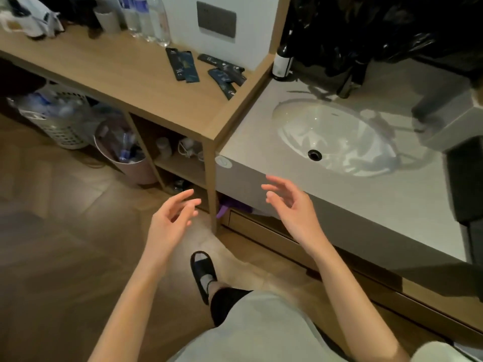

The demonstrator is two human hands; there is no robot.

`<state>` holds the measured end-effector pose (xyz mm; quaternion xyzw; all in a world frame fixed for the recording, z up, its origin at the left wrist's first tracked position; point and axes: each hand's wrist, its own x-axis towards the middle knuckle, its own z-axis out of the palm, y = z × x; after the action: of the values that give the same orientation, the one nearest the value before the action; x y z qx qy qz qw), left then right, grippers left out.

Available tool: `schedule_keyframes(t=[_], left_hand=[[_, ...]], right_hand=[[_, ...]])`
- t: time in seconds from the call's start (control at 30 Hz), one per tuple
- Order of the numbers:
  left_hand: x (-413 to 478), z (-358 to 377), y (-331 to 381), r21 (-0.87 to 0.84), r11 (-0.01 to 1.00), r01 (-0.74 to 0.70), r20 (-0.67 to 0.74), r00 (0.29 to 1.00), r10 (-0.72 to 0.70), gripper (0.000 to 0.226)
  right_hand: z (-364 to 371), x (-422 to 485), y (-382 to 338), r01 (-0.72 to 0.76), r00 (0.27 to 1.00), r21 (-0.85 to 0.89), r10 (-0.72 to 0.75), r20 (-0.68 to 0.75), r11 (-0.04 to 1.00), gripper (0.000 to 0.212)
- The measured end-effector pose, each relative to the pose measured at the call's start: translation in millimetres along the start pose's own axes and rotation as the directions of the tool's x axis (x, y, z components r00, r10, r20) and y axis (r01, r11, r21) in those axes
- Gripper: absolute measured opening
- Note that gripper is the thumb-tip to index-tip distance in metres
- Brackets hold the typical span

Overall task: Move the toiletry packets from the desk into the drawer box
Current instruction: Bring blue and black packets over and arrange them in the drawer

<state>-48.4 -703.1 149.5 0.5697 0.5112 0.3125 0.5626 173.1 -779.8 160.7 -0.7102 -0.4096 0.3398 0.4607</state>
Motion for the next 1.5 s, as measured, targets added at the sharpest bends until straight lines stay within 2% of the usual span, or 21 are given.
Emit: schedule_keyframes(t=[0.2,0.37,0.53,0.77,0.83,0.93,1.0,1.1,1.2,1.37,1.5], left_hand=[[101,-47,10,0.024,0.999,-0.039,0.018,0.999,0.038,0.030],[201,-91,42,0.030,0.997,-0.075,0.023,0.997,0.075,0.028],[305,-118,74,-0.013,0.995,-0.095,0.010,0.995,0.095,0.023],[445,-111,85,0.047,0.996,-0.079,0.128,0.989,0.072,0.035],[486,-104,83,0.109,0.987,-0.116,0.138,0.985,0.100,0.035],[550,-94,81,0.242,0.944,-0.224,0.227,0.959,0.170,0.038],[592,-90,79,0.355,0.884,-0.304,0.307,0.931,0.197,0.041],[656,-87,73,0.522,0.705,-0.480,0.451,0.857,0.250,0.048],[714,-79,70,0.582,0.565,-0.586,0.575,0.787,0.224,0.056],[783,-61,66,0.638,0.259,-0.725,0.731,0.676,0.092,0.071],[808,-46,64,0.600,0.091,-0.795,0.800,0.597,-0.053,0.080]], right_hand=[[57,98,-29,0.051,0.997,-0.003,-0.051,-0.065,0.999,0.028],[100,191,-73,0.086,0.984,0.017,-0.082,-0.160,0.996,0.029],[133,280,-109,0.103,0.977,0.016,-0.098,-0.189,0.995,0.031],[158,385,-102,-0.014,0.961,-0.045,0.001,-0.277,0.999,0.029],[163,410,-95,-0.064,0.945,-0.030,0.051,-0.324,0.998,0.029],[169,450,-86,-0.122,0.915,-0.023,0.104,-0.389,0.992,0.027],[171,476,-81,-0.168,0.895,-0.053,0.129,-0.426,0.984,0.028],[173,514,-73,-0.242,0.877,-0.131,0.159,-0.453,0.961,0.031],[176,553,-62,-0.310,0.884,-0.242,0.185,-0.430,0.919,0.033],[186,603,-32,-0.388,0.903,-0.443,0.239,-0.356,0.808,0.042],[194,622,-10,-0.475,0.877,-0.520,0.331,-0.349,0.710,0.057]])
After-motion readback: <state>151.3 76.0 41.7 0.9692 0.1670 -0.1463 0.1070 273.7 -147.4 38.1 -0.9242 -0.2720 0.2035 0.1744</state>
